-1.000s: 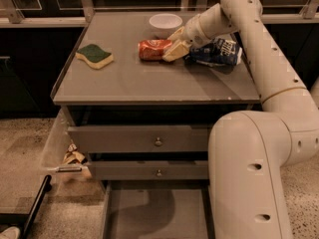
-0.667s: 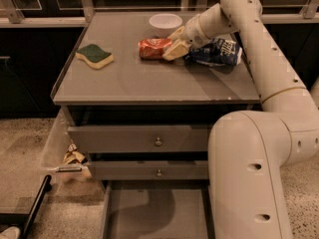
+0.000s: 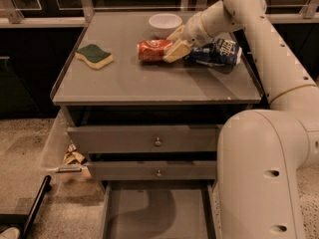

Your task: Place coke can into bottom drawer

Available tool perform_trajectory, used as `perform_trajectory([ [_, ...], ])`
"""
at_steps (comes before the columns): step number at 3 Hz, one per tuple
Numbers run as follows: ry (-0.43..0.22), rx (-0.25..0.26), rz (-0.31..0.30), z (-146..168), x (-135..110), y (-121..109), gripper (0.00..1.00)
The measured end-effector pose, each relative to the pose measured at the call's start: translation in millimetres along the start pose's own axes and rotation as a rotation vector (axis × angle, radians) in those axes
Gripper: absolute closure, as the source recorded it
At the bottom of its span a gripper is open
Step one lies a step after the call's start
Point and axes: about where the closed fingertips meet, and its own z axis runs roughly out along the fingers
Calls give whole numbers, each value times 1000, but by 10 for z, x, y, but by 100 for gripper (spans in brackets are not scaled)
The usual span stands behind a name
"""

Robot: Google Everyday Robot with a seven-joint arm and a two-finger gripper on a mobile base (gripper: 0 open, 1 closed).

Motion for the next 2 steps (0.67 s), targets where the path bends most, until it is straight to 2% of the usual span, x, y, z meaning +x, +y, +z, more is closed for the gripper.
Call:
perform_trajectory([
  [2,-58,45,-64,-531,-205,420,100],
])
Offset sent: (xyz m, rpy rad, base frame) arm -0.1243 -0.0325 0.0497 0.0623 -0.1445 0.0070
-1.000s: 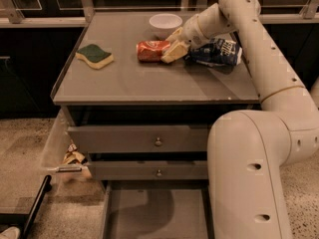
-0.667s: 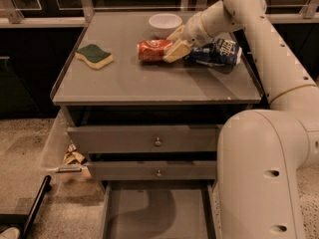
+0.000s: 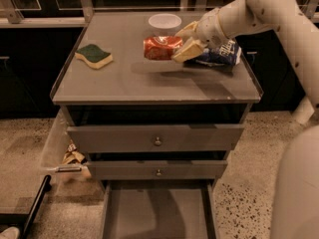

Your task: Place coke can into bottom drawer

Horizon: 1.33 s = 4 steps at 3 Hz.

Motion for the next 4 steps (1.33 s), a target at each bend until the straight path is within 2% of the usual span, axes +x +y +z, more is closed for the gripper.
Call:
perform_trajectory([
  [1,-16,62,-25,-406,-94,310,100],
  [2,-8,99,-43,-742,-125,768,100],
  [3,9,120,-29,-958,-27,1312,100],
  [4,46,131,31,-1068,254,1849,100],
])
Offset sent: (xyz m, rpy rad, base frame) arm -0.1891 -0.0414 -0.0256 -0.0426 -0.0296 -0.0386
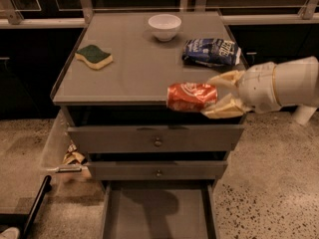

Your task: Place coke can into bottom drawer

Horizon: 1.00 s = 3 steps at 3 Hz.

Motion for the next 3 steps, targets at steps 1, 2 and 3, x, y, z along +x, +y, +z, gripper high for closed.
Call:
perform_trajectory([
  [1,16,-18,23,17,138,135,100],
  [2,15,-17,21,19,127,126,100],
  [3,37,-21,41,188,302,157,100],
])
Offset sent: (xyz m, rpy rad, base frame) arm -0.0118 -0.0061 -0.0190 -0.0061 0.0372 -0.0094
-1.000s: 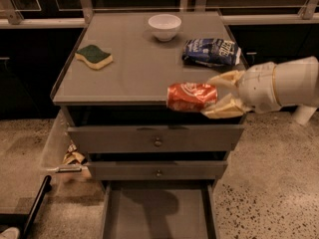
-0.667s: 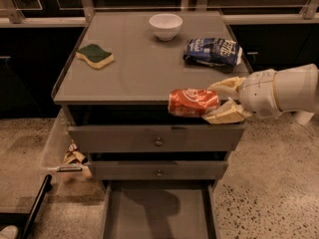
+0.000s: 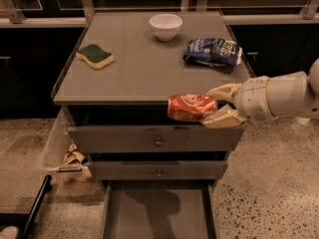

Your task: Place coke can into bottom drawer

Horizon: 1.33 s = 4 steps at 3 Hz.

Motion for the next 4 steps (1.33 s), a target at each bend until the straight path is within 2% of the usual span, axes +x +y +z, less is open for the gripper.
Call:
perform_trajectory([
  [1,5,-13,119,355,522,289,100],
  [2,0,-76,245,896,1155,816,100],
  [3,-11,-123,325,1264,1532,1158,100],
  [4,-17,-132,339,1318,1578,1204,100],
])
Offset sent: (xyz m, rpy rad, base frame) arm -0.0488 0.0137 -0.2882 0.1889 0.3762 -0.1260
